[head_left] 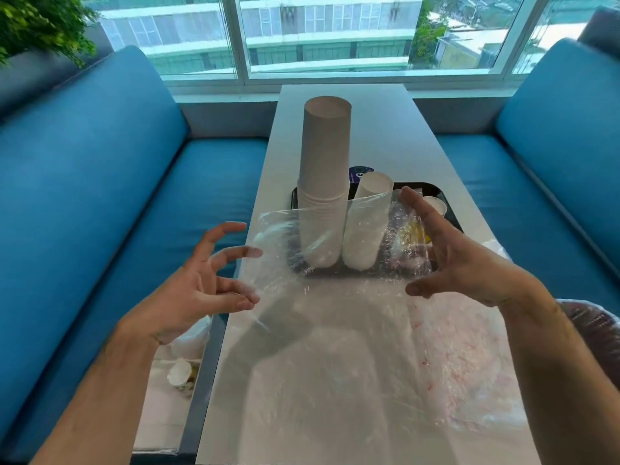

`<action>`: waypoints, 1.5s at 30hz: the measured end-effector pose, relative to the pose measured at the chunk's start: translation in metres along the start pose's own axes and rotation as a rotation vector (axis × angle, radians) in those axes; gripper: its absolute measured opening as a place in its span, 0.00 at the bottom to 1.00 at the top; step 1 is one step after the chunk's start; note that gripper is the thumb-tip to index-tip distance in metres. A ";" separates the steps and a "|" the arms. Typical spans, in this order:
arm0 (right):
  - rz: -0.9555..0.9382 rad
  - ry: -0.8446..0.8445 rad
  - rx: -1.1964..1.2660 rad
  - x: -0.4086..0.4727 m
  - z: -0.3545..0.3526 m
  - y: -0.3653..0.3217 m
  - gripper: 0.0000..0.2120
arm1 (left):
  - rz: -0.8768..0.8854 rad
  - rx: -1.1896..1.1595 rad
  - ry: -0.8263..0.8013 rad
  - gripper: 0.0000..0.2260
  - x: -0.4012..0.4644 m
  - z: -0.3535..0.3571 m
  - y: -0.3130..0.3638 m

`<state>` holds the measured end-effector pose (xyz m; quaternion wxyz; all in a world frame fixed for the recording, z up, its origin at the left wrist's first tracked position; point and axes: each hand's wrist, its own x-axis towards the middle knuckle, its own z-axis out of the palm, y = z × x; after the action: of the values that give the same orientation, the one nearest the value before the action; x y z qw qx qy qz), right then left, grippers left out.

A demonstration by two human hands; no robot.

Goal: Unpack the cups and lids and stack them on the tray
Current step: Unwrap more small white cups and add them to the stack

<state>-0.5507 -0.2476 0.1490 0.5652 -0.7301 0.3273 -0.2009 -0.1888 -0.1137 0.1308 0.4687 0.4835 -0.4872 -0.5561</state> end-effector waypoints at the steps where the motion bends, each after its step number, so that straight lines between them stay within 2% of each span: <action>1: -0.002 0.007 0.004 -0.001 -0.002 0.000 0.59 | -0.005 0.014 0.002 0.39 -0.001 -0.002 -0.001; 4: -0.035 -0.004 -0.003 -0.001 -0.004 0.000 0.60 | -0.046 -0.055 -0.038 0.35 -0.001 -0.004 -0.001; 8: -0.055 -0.056 0.006 0.001 0.000 -0.004 0.59 | -0.100 -0.212 -0.040 0.35 0.009 0.009 -0.015; 12: -0.037 -0.111 0.005 0.002 0.004 -0.010 0.58 | -0.074 -0.322 -0.022 0.35 0.024 0.019 -0.024; 20: 0.049 -0.102 -0.042 -0.004 0.000 -0.011 0.60 | -0.064 -0.115 -0.091 0.46 0.036 0.012 -0.012; 25: 0.065 -0.071 -0.079 -0.007 -0.004 -0.003 0.61 | -0.089 0.026 -0.153 0.58 0.031 0.007 0.003; 27: 0.055 -0.055 -0.103 -0.007 -0.007 0.000 0.61 | -0.082 0.096 -0.151 0.57 0.028 0.007 0.007; 31: 0.032 -0.034 -0.102 -0.017 -0.012 -0.003 0.59 | -0.037 0.194 -0.125 0.44 0.026 0.016 0.016; 33: 0.031 0.049 -0.085 -0.020 -0.016 -0.012 0.58 | -0.021 0.244 -0.135 0.44 0.027 0.020 0.020; 34: 0.011 0.135 -0.154 -0.019 -0.019 -0.016 0.57 | -0.016 0.258 -0.160 0.45 0.029 0.022 0.023; 36: -0.062 0.285 -0.363 -0.007 -0.023 -0.025 0.54 | -0.014 0.314 -0.226 0.45 0.032 0.025 0.026; 38: -0.124 0.305 -0.427 0.012 -0.015 -0.031 0.49 | -0.019 0.436 -0.293 0.46 0.038 0.028 0.031; 42: -0.020 0.050 -0.434 0.056 0.011 -0.023 0.42 | -0.041 0.581 -0.400 0.46 0.050 0.039 0.042; 43: 0.033 -0.020 -0.399 0.064 0.016 -0.020 0.38 | -0.041 0.593 -0.412 0.45 0.052 0.040 0.045; 45: 0.099 -0.112 -0.377 0.072 0.021 -0.013 0.23 | -0.024 0.605 -0.405 0.43 0.056 0.040 0.050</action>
<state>-0.4831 -0.2816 0.1498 0.4450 -0.8162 0.3624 -0.0670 -0.2308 -0.1697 0.1785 0.1920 0.4861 -0.7067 -0.4768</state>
